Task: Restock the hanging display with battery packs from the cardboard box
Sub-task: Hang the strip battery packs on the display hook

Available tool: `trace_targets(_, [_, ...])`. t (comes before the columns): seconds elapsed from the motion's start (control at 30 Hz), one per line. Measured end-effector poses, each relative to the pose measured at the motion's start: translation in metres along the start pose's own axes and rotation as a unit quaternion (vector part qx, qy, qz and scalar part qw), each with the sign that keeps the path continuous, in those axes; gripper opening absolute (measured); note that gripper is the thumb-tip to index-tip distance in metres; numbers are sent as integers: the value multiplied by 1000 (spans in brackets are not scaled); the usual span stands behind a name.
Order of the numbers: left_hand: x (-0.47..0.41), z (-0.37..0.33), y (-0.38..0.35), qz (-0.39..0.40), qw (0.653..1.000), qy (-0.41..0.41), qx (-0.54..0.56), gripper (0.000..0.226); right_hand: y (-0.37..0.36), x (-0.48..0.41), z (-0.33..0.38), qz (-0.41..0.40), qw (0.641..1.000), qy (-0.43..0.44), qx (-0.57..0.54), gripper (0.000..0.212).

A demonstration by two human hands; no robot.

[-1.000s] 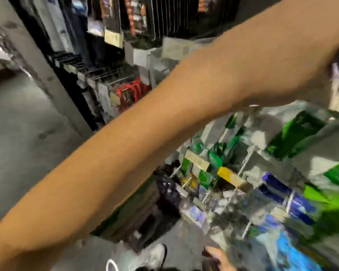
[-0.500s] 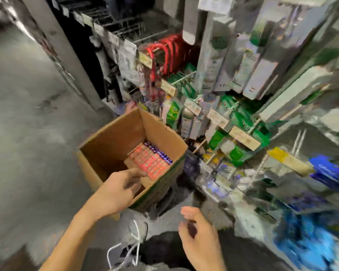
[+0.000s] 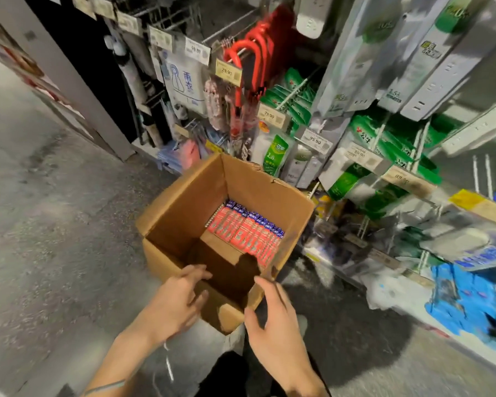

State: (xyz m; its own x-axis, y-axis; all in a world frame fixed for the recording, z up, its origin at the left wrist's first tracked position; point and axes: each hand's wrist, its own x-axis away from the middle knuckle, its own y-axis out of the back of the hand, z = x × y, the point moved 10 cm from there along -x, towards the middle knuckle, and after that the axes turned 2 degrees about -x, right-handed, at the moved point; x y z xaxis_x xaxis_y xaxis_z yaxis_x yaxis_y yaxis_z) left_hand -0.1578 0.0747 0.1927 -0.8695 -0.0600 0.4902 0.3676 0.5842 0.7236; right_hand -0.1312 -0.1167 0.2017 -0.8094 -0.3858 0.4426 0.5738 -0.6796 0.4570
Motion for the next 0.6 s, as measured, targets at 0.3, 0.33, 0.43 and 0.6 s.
trace_targets(0.3, [-55,-18,-6,26,999,-23,-35,38,8,-49,-11,12,1000,-2,23,57])
trace_targets(0.33, [-61,-19,-4,23,999,-18,-42,38,8,-58,-10,16,999,4,31,56])
trace_targets(0.43, [-85,-24,3,26,992,2,-125,46,7,-89,-12,15,999,-4,40,50])
trace_targets(0.6, [-138,-32,-2,73,985,31,-150,46,-8,-138,-22,42,996,-75,38,54])
